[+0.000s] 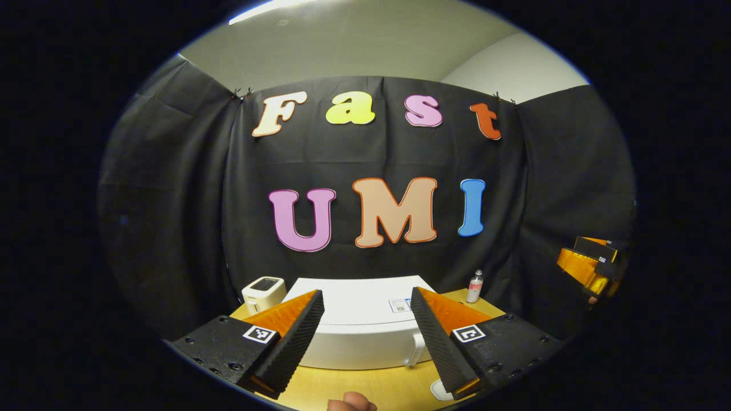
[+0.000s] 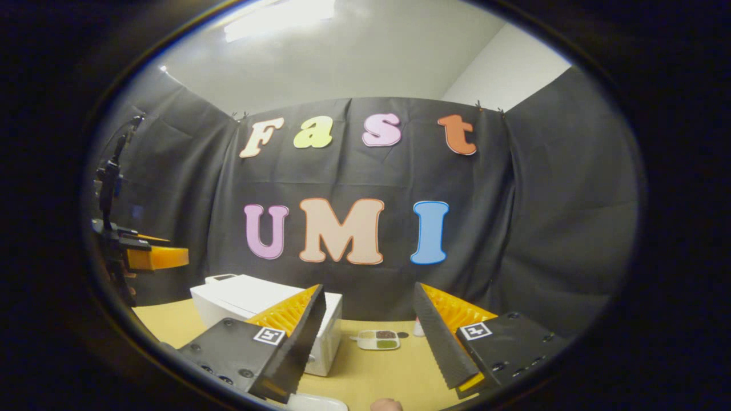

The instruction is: Open the microwave oven with the left hand, put the food in, and close the microwave oven.

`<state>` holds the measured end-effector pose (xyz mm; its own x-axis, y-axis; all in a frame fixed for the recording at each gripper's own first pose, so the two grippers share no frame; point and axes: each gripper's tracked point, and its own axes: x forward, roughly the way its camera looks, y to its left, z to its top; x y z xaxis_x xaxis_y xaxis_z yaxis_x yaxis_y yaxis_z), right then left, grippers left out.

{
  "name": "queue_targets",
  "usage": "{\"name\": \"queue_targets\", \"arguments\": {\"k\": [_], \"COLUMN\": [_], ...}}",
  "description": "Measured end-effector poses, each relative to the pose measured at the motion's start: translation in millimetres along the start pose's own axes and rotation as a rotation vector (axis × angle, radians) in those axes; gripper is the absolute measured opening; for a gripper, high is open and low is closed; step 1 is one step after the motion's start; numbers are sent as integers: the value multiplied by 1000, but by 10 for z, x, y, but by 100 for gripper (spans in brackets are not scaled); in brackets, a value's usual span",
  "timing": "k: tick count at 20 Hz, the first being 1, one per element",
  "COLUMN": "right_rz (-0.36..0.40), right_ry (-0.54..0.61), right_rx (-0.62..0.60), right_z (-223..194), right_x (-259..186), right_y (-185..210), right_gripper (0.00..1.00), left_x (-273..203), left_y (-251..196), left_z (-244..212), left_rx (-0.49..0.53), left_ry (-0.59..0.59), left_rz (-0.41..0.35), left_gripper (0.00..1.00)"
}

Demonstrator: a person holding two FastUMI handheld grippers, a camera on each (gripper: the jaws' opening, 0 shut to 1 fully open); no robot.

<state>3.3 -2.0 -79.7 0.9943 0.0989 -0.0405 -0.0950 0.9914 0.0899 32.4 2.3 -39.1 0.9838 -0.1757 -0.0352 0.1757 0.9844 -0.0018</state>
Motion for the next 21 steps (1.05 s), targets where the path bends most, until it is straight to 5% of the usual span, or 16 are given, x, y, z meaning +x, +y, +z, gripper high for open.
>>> {"name": "queue_targets", "arguments": {"k": [2, 7, 8, 21], "right_rz": [1, 6, 8, -2], "right_ry": [1, 10, 9, 8], "right_rx": [0, -45, -49, -60], "right_z": [4, -28, -26, -101], "right_x": [-41, -114, -124, -66], "right_y": [35, 121, 134, 224], "right_gripper": [94, 94, 86, 86], "left_x": [-90, -157, -151, -114], "left_y": [-14, -179, -199, -136], "left_z": [113, 170, 179, 178], "left_rx": [29, 7, 7, 32], "left_ry": [-40, -59, -59, -61], "left_rz": [-5, -54, -62, -69], "left_gripper": [96, 96, 95, 94]}}
